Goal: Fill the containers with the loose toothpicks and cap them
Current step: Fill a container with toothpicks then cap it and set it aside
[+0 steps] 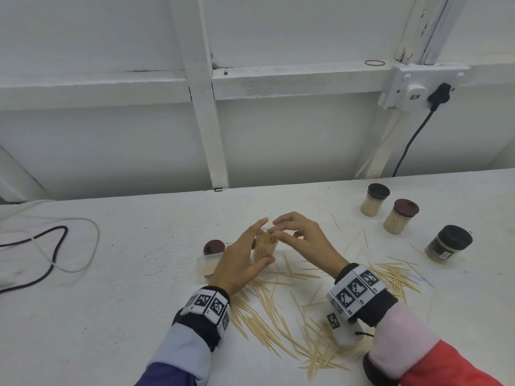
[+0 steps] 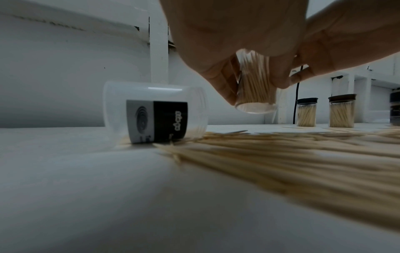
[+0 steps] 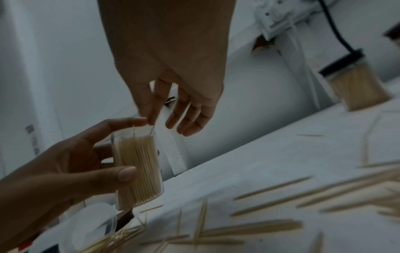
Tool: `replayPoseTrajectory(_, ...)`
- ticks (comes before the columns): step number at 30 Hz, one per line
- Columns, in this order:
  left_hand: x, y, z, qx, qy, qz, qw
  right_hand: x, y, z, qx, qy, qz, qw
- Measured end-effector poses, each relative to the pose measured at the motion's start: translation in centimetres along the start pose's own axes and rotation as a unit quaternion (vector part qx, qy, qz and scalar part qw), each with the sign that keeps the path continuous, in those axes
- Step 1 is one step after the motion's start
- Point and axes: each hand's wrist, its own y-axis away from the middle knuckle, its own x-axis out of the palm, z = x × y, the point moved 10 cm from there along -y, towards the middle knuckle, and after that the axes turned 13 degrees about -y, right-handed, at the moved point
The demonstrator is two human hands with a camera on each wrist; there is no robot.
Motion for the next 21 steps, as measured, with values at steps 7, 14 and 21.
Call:
replayPoseTrajectory(7,-0.6,0.0,-1.1,0.055,-0.029,-0.026,0.998,-2.0,1.0,-4.9,0.179,0.205,0.077,0.959)
replayPoseTrajectory(14,-0.5,0.0,-0.6,0.032,-0.013,-0.027,0.999,-0.3,2.9,-7.0,0.209,0.395,0.176,0.877)
replayPoseTrajectory(21,-0.5,0.0,-0.4,0.032,-0.012,-0.031,0.999,0.9,3.0,-5.5,0.170,0.461,0.199,0.848)
